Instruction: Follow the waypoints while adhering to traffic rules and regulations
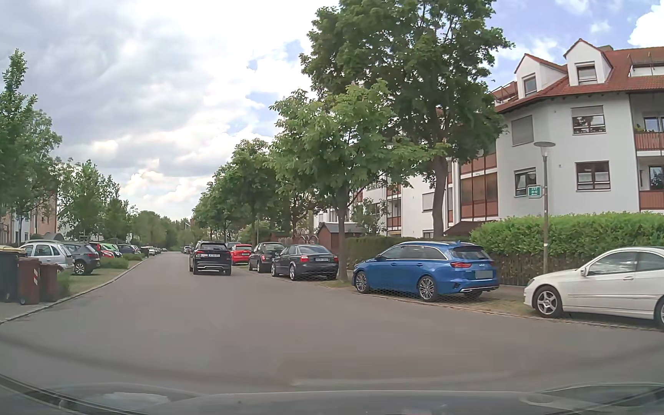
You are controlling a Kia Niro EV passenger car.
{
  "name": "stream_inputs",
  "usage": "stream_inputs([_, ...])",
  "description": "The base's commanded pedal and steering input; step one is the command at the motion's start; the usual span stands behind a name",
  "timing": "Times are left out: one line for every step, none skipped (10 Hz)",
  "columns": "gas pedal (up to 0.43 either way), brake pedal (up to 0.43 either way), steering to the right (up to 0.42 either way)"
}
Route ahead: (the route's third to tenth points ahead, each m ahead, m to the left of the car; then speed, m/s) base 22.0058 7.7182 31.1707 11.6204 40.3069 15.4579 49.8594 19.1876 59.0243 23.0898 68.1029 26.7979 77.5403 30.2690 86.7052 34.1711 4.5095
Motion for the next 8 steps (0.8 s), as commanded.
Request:
stream_inputs([0.197, 0.018, -0.138])
stream_inputs([0.157, 0.018, -0.141])
stream_inputs([0.13, 0.018, -0.15])
stream_inputs([0.13, 0.018, -0.156])
stream_inputs([0.13, 0.018, -0.157])
stream_inputs([0.13, 0.018, -0.157])
stream_inputs([0.13, 0.018, -0.157])
stream_inputs([0.13, 0.018, -0.156])
